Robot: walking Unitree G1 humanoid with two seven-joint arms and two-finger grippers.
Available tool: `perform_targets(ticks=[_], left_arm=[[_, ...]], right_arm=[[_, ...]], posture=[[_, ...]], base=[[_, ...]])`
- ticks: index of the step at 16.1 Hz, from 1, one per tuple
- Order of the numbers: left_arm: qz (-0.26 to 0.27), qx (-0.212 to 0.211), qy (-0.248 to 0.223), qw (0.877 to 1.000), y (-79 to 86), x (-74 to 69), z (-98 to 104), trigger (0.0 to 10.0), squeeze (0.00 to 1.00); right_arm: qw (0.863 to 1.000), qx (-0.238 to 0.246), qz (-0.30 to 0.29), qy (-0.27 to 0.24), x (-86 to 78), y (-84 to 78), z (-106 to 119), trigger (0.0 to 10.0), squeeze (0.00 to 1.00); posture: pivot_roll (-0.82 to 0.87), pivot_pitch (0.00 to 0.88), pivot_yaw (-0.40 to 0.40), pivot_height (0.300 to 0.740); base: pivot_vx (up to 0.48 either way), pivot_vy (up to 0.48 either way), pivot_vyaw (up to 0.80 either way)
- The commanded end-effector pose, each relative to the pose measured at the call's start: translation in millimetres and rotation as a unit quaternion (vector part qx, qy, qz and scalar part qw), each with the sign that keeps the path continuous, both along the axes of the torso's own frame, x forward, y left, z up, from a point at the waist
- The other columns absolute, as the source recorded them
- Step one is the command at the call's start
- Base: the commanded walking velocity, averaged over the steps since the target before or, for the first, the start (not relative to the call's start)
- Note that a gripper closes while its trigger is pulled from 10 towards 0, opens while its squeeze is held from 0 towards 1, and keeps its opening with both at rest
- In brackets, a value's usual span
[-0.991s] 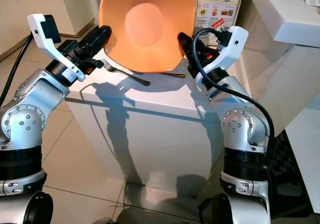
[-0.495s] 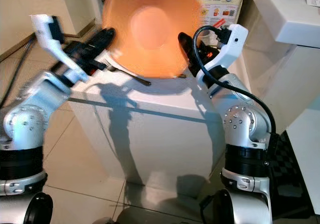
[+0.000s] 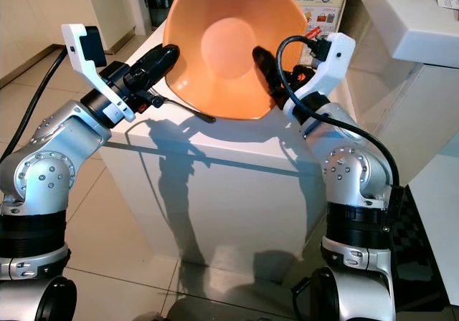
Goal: Setting the table
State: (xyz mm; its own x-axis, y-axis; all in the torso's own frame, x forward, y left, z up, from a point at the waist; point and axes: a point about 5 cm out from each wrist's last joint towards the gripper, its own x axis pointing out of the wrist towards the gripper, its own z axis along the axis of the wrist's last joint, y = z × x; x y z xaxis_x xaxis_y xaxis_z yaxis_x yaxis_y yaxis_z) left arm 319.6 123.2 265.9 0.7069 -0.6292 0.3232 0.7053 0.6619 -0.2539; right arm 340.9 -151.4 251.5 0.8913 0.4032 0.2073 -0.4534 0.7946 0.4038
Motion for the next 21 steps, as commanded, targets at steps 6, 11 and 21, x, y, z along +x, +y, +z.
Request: perform_targets(ticks=[6,11,21], left_arm=[[0.045,0.0,-0.026,0.999,13.7,7.2,11,0.0,0.0],[0.04,-0.004,-0.029,0.999,13.6,6.6,12,0.0,0.0],[0.025,-0.013,-0.026,0.999,10.9,6.1,12,0.0,0.0]], right_arm=[[1.0,-0.018,0.003,0.004,0.4,1.6,3,10.0,0.0],[1.0,-0.024,0.006,0.016,-0.3,-1.2,-1,10.0,0.0],[0.999,0.001,0.031,0.015,-2.6,1.6,0,0.0,0.0]], posture=[[0.01,0.0,0.034,0.74],[0.01,0.0,0.033,0.74],[0.01,0.0,0.035,0.74]], base=[[0.0,0.0,0.0],[0.0,0.0,0.0],[0.0,0.0,0.0]])
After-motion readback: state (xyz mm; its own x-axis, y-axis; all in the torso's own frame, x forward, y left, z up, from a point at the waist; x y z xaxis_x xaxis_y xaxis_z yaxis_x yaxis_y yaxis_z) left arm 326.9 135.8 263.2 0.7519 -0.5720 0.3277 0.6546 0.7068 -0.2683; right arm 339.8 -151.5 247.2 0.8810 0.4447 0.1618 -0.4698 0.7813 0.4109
